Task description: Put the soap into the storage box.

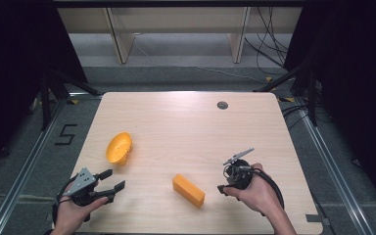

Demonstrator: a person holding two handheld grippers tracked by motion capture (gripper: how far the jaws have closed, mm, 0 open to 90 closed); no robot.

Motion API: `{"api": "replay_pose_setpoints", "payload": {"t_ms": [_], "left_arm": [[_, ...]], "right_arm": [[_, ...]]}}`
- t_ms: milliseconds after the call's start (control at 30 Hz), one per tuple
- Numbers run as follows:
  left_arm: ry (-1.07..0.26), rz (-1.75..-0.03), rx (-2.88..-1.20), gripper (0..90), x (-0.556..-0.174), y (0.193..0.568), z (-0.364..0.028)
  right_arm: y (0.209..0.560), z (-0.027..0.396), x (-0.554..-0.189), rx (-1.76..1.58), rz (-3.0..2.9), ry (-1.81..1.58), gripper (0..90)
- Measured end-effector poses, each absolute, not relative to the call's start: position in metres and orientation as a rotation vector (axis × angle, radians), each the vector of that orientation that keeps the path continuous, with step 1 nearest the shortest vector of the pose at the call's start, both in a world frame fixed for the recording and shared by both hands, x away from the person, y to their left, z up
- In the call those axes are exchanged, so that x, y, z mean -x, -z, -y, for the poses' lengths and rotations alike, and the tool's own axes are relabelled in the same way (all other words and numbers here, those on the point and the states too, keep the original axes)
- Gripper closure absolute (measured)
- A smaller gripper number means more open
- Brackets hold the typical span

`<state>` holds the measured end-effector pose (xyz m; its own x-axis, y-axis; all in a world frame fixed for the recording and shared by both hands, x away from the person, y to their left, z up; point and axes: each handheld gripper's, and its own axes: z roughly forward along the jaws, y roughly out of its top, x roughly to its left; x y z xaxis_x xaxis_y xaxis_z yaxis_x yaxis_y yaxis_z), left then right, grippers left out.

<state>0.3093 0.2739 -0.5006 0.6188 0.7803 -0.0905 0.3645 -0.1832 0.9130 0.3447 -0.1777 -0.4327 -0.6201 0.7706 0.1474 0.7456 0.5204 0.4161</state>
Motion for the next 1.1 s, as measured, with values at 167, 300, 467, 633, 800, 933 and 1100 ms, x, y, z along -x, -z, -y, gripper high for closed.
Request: {"api": "replay_pose_setpoints", "payload": {"t_ms": [167,300,467,633,800,933,1100], "left_arm": [[-0.483,-0.925,-1.791,30.2,-0.309,0.501,-0.274],[-0.475,-0.942,-1.808,29.6,-0.307,0.501,-0.274],[-0.465,-0.940,-1.807,29.6,-0.307,0.501,-0.273],[-0.446,-0.948,-1.793,29.5,-0.307,0.502,-0.273],[-0.452,-0.955,-1.800,29.6,-0.306,0.501,-0.273],[-0.454,-0.956,-1.802,29.6,-0.306,0.501,-0.273],[-0.446,-0.968,-1.795,29.5,-0.306,0.502,-0.272]], "right_arm": [[0.420,0.163,-0.346,-1.317,-2.728,-0.697,49.7],[0.409,0.145,-0.348,-1.310,-2.792,-0.622,49.5],[0.401,0.131,-0.350,-1.257,-2.817,-0.593,49.3],[0.399,0.107,-0.356,-1.175,-2.894,-0.512,47.8],[0.399,0.089,-0.358,-1.135,-2.931,-0.478,47.5],[0.404,0.075,-0.362,-1.077,-2.960,-0.429,46.6],[0.415,0.069,-0.367,-1.014,-2.966,-0.345,45.0]]}}
